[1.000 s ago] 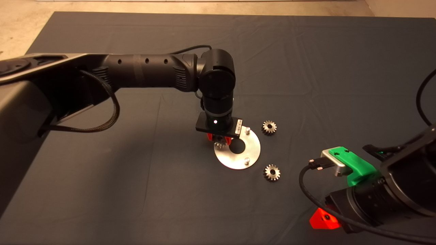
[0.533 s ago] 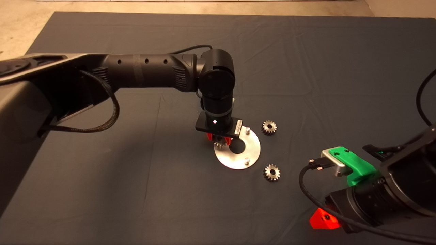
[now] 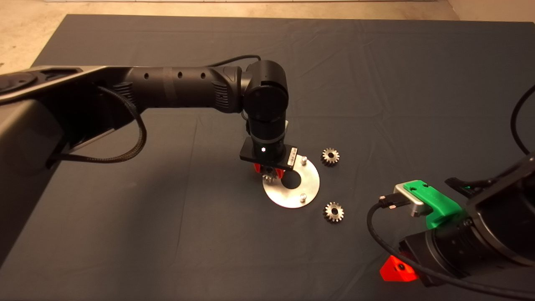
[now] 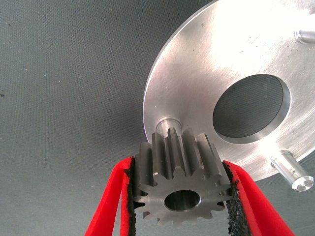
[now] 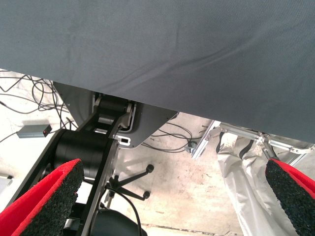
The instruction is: Install three planetary gears onto the carrier pins
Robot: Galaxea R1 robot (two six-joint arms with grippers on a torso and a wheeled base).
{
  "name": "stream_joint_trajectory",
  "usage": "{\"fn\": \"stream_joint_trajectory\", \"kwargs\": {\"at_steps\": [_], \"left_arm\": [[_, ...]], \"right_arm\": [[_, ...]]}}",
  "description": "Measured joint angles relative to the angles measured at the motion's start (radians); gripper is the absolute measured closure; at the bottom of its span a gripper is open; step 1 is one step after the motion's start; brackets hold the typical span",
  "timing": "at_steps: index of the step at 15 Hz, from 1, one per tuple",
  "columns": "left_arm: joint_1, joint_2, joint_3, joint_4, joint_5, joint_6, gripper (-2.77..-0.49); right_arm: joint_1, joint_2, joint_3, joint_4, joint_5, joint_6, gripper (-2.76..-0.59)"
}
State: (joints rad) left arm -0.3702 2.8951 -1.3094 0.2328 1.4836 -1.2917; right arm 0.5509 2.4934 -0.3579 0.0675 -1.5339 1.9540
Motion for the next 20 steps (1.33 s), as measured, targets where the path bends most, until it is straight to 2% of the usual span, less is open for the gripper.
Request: {"fn": "stream_joint_trajectory", "kwargs": {"at_steps": [5,8,12,19,20], "left_arm": [[0.0,0.003,-0.013,-0.002,-0.001,0.005,-0.89],[0.027,0.003,-0.03,0.003,0.015,0.008,-0.89],[0.027,0.003,-0.035,0.0,0.02,0.026,-0.89],[0.027,0.005,-0.044,-0.001,0.021,0.027,-0.89],[0.027,0.005,-0.044,-0.001,0.021,0.027,-0.94]], "right_arm": [[0.0,0.0,0.0,0.0,0.0,0.0,-2.75],[0.0,0.0,0.0,0.0,0.0,0.0,-2.75],[-0.003,0.0,0.0,0.0,0.0,0.0,-2.75],[-0.003,0.0,0.0,0.0,0.0,0.0,-2.75],[-0.003,0.0,0.0,0.0,0.0,0.0,-2.75]]}}
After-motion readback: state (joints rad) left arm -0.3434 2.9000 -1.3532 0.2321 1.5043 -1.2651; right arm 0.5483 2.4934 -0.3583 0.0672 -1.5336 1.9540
